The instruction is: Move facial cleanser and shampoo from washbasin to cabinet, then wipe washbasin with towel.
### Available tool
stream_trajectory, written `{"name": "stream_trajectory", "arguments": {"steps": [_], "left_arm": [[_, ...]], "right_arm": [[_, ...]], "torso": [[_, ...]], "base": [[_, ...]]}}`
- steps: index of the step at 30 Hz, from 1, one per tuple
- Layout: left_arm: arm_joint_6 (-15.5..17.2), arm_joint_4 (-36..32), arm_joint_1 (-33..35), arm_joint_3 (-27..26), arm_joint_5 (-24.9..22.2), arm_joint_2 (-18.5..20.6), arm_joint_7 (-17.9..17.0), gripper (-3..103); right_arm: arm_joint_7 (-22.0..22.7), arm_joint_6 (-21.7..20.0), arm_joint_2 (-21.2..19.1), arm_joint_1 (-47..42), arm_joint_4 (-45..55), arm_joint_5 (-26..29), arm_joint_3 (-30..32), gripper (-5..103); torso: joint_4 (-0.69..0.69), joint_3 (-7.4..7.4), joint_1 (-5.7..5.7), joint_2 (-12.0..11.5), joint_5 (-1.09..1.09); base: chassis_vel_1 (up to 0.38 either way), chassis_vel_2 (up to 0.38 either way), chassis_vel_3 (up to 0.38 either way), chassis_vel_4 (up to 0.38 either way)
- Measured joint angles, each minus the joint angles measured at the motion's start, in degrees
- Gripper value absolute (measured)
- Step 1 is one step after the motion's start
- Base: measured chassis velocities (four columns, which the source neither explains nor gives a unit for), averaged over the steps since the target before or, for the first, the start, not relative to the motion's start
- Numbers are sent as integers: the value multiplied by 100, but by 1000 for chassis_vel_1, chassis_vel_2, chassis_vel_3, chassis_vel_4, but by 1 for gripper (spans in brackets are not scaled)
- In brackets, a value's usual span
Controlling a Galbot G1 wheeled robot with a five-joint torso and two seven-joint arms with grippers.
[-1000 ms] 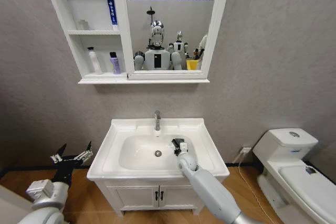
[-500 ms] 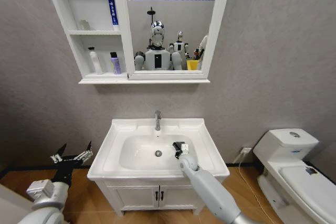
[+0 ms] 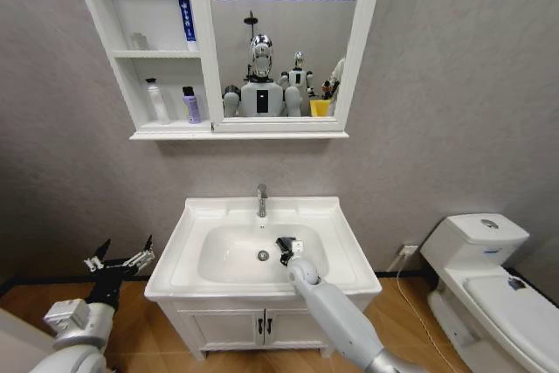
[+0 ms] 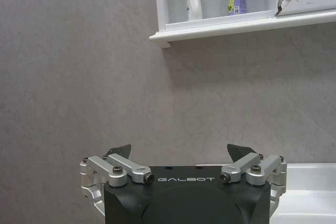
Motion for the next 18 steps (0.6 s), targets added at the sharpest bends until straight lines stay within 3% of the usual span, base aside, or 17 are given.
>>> {"name": "stream_trajectory", "arguments": {"steps": [7,18], "left_arm": [[0,0,0,0,0,0,0,100],[0,0,0,0,0,0,0,100]], "right_arm": [[80,0,17,57,9,49,-80,6],[604,-314,-457,-250,721,320,101,6]], "torso": [[1,0,0,0,0],[0,-1,0,0,1]], "base": [[0,0,0,0],[0,0,0,0]]}}
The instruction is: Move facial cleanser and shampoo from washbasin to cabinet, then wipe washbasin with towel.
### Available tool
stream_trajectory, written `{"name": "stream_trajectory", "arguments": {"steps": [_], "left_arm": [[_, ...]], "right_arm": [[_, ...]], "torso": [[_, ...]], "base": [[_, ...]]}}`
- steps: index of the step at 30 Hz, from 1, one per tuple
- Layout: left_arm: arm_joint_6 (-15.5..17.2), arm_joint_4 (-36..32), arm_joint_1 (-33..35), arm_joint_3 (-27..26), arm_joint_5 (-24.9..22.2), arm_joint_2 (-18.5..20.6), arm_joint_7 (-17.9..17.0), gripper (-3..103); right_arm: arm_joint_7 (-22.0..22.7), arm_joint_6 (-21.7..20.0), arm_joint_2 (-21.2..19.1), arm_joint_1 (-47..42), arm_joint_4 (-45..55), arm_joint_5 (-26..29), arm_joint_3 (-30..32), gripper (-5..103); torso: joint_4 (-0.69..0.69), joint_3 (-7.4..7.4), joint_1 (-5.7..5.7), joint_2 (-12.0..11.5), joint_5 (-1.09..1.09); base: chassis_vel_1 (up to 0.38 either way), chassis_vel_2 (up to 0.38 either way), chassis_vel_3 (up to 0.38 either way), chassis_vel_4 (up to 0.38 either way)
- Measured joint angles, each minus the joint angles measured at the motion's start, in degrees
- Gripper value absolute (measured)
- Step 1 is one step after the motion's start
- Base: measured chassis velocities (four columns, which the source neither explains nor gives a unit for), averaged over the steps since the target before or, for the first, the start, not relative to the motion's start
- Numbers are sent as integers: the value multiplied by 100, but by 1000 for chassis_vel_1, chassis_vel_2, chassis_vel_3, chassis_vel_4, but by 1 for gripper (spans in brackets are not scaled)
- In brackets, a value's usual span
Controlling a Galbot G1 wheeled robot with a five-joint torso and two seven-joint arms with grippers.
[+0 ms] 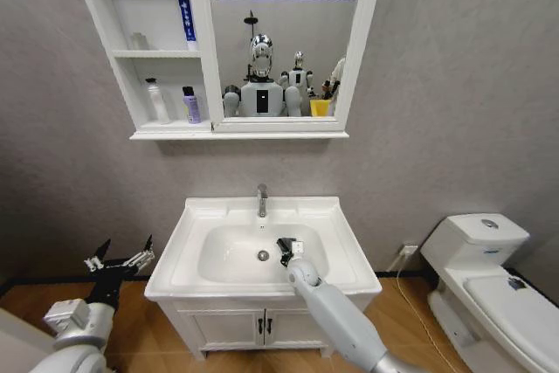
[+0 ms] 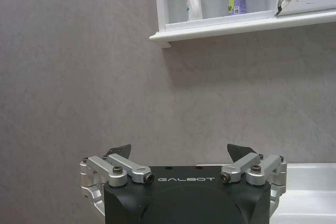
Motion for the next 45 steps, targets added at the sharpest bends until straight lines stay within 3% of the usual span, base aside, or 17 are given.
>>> {"name": "stream_trajectory", "arguments": {"steps": [19,33,36,41,43,45], "left_arm": [[0,0,0,0,0,0,0,100],[0,0,0,0,0,0,0,100],[0,0,0,0,0,0,0,100],[0,0,0,0,0,0,0,100],[0,0,0,0,0,0,0,100],[0,0,0,0,0,0,0,100]], "right_arm": [[179,-158,-720,59,577,312,204,6],[-565,352,-1067,422,475,-879,605,6],[-1024,671,-1102,626,113,-1165,813,6],[-1333,807,-1118,741,-242,-1350,948,3],[-1383,811,-1117,756,-323,-1389,982,7],[-1528,882,-1089,785,-523,-1487,1028,18]], "torso": [[0,0,0,0,1],[-1,0,0,1,0],[0,0,0,1,0],[0,1,1,1,0],[0,0,0,1,0],[-1,1,0,1,0]], "base": [[0,0,0,0],[0,0,0,0],[0,0,0,0],[0,0,0,0],[0,0,0,0],[0,0,0,0]]}}
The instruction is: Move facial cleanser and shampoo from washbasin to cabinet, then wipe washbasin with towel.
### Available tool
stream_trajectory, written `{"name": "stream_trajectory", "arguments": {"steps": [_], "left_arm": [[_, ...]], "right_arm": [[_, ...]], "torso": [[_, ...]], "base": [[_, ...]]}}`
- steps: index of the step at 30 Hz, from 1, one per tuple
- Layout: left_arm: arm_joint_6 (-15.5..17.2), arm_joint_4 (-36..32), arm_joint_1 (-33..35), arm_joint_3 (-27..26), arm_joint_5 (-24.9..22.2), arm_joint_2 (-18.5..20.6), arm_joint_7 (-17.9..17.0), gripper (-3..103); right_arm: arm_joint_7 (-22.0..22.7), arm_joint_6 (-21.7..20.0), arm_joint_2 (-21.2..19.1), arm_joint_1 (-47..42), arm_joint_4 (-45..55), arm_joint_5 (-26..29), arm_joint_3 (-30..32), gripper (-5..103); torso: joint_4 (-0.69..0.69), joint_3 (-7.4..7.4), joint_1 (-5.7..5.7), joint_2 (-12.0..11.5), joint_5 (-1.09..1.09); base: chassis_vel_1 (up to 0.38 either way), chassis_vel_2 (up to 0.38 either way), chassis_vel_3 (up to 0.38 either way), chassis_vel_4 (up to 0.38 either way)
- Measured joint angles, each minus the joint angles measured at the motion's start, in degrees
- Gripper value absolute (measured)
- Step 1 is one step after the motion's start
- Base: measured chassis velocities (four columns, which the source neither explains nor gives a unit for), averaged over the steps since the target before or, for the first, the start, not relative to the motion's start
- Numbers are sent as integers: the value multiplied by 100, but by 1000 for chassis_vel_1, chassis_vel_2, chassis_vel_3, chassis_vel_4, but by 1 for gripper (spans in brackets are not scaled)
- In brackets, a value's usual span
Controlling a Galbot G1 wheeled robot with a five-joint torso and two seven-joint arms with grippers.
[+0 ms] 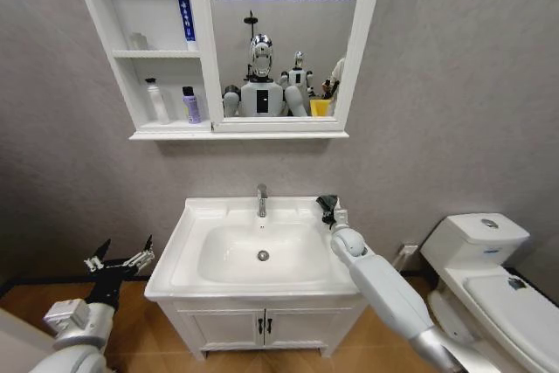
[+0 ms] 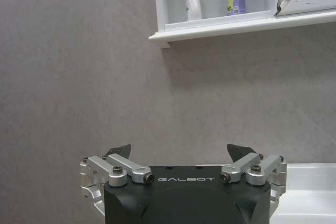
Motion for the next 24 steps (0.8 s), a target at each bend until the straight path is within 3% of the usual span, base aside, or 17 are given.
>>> {"name": "stream_trajectory", "arguments": {"steps": [1,3,4,8,11,18,21,24], "left_arm": [[0,0,0,0,0,0,0,100],[0,0,0,0,0,0,0,100],[0,0,0,0,0,0,0,100],[0,0,0,0,0,0,0,100],[0,0,0,0,0,0,0,100],[0,0,0,0,0,0,0,100],[0,0,0,0,0,0,0,100],[0,0,0,0,0,0,0,100]], "right_arm": [[-89,55,20,17,-74,-33,20,22],[-149,87,30,22,-100,-41,41,22],[-173,88,25,17,-90,-25,65,33],[-179,85,-31,-25,-17,4,88,38],[-134,73,-120,-114,73,-12,129,55],[-113,67,-222,-262,174,36,188,78],[-257,206,-243,-342,163,46,252,94],[-277,267,-295,-425,228,-5,291,97]], "torso": [[0,0,0,0,0],[2,0,0,0,0],[2,0,0,0,0],[2,0,0,0,0],[0,0,0,0,0],[0,0,0,0,-1],[2,0,0,0,0],[2,0,0,0,0]], "base": [[0,0,0,0],[0,0,0,0],[0,0,0,0],[0,0,0,0],[0,0,0,0],[0,0,0,0],[0,0,0,0],[0,0,0,0]]}}
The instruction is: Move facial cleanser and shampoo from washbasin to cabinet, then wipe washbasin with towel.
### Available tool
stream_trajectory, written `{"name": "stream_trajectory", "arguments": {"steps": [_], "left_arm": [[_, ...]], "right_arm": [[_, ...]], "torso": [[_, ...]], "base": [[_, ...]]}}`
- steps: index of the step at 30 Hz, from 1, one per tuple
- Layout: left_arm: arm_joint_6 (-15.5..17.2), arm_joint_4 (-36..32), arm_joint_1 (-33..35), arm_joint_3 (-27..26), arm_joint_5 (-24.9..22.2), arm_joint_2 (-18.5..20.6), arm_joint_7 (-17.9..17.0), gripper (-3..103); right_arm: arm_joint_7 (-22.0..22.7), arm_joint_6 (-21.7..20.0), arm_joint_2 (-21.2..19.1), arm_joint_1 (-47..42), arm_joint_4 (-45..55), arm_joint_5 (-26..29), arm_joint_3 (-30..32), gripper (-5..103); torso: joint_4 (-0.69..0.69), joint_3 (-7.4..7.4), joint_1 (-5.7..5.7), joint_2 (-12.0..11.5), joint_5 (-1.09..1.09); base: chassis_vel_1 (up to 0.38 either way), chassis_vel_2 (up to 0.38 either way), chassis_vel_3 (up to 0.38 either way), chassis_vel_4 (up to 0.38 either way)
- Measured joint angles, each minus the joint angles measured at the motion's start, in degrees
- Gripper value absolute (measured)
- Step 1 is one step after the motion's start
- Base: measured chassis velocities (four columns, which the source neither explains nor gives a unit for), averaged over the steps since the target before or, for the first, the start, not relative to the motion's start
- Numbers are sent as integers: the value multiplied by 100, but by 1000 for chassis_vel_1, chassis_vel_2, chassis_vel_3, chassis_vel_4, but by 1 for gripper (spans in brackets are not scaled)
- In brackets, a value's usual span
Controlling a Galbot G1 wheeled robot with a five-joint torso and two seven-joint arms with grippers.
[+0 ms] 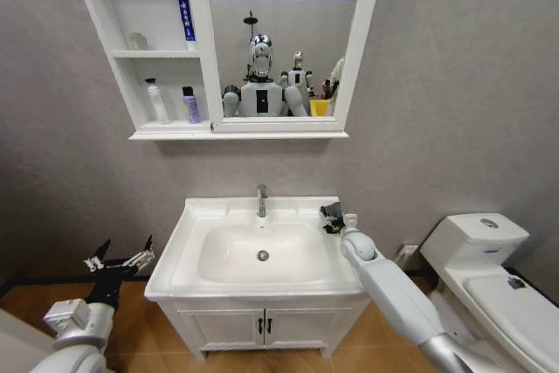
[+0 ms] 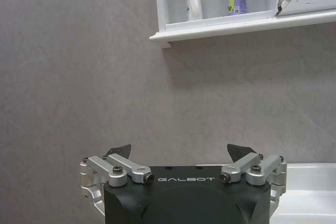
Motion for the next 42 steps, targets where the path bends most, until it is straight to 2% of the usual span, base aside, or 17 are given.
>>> {"name": "stream_trajectory", "arguments": {"steps": [5,7,8,10,14,16,20,23,24,26,31,34,42], "left_arm": [[0,0,0,0,0,0,0,100],[0,0,0,-1,0,0,0,100],[0,0,0,-1,0,0,0,100],[0,0,0,0,0,0,0,100],[0,0,1,0,0,0,-1,100],[0,0,0,0,0,0,1,100],[0,0,0,0,0,0,0,100],[0,0,0,0,0,0,0,100],[0,0,0,0,0,0,0,100],[0,0,0,0,0,0,0,100],[0,0,0,0,0,0,0,100],[0,0,0,0,0,0,0,100],[0,0,0,0,0,0,1,100]], "right_arm": [[111,89,-188,-316,500,-200,169,100],[288,37,-443,-808,1368,-275,458,100],[288,37,-443,-808,1368,-275,458,100],[447,-44,-597,-1359,2222,-260,805,100],[588,-54,-655,-2046,2887,-263,1141,100],[755,-57,-593,-2823,3571,-357,1381,100],[824,-101,-448,-3479,4173,-563,1556,100],[819,-125,-12,-4443,4929,-1272,1767,100],[819,-125,-12,-4443,4929,-1272,1767,100],[767,-78,264,-4930,5177,-1662,1792,100],[750,-20,552,-5371,5445,-1940,1805,100],[751,-8,576,-5464,5541,-1965,1833,100],[749,23,628,-5605,5654,-2054,1771,100]], "torso": [[0,0,0,0,-1],[-1,0,0,0,-1],[-1,0,0,0,-1],[-2,-1,-1,1,-2],[-2,-1,0,1,-1],[-1,-1,-1,1,-1],[-2,-1,-1,1,0],[0,-1,0,0,-2],[0,-1,0,0,-2],[-3,-1,0,1,-2],[-2,0,1,0,0],[1,-1,0,0,-2],[-2,0,0,0,0]], "base": [[0,0,0,0],[0,0,0,0],[0,0,0,0],[0,0,0,0],[0,0,0,0],[0,0,0,0],[0,0,0,0],[0,0,0,0],[0,0,0,0],[0,0,0,0],[68,-69,-75,64],[119,-139,-151,127],[218,-214,-213,207]]}}
